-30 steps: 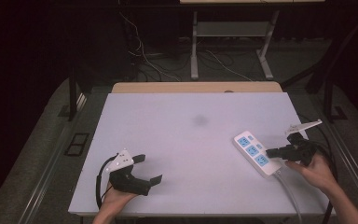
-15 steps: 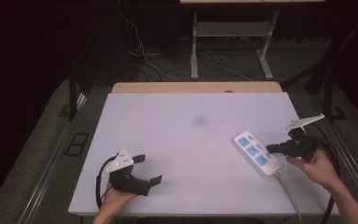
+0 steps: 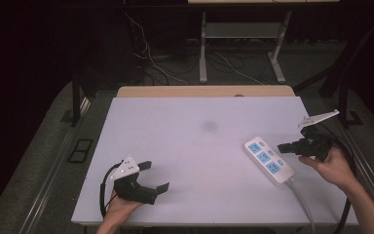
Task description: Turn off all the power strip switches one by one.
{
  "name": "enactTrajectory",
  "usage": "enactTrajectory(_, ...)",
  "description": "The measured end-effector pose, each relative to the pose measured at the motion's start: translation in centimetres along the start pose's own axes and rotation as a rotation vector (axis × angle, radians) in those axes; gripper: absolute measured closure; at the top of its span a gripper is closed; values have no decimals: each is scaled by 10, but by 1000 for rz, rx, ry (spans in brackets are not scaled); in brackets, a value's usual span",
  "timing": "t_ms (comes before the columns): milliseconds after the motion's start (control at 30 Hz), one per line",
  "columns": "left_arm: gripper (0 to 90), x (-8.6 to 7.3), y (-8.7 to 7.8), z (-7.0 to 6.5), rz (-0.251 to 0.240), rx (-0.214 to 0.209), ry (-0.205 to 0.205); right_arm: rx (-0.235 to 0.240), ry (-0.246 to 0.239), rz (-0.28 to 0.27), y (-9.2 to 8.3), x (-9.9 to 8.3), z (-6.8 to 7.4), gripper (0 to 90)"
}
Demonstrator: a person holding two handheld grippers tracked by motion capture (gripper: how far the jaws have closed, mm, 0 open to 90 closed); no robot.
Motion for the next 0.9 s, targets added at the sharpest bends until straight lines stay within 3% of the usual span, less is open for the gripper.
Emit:
enactTrajectory(433, 0, 0, 0, 0, 0, 1, 1, -1, 3, -4, 1, 13, -5, 900)
enactTrajectory(900, 0, 0, 0, 0, 2, 1, 3, -3, 8, 16, 11, 13, -14, 900)
Point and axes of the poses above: each handheld gripper's, and its own axes: y roughly forward along the jaws, x roughly out of its top, z roughly to its left, the point moved 6 cm from there along y, roughly forward along the jaws, and after that the axes turned 12 degrees about y, right-handed, at the moved point
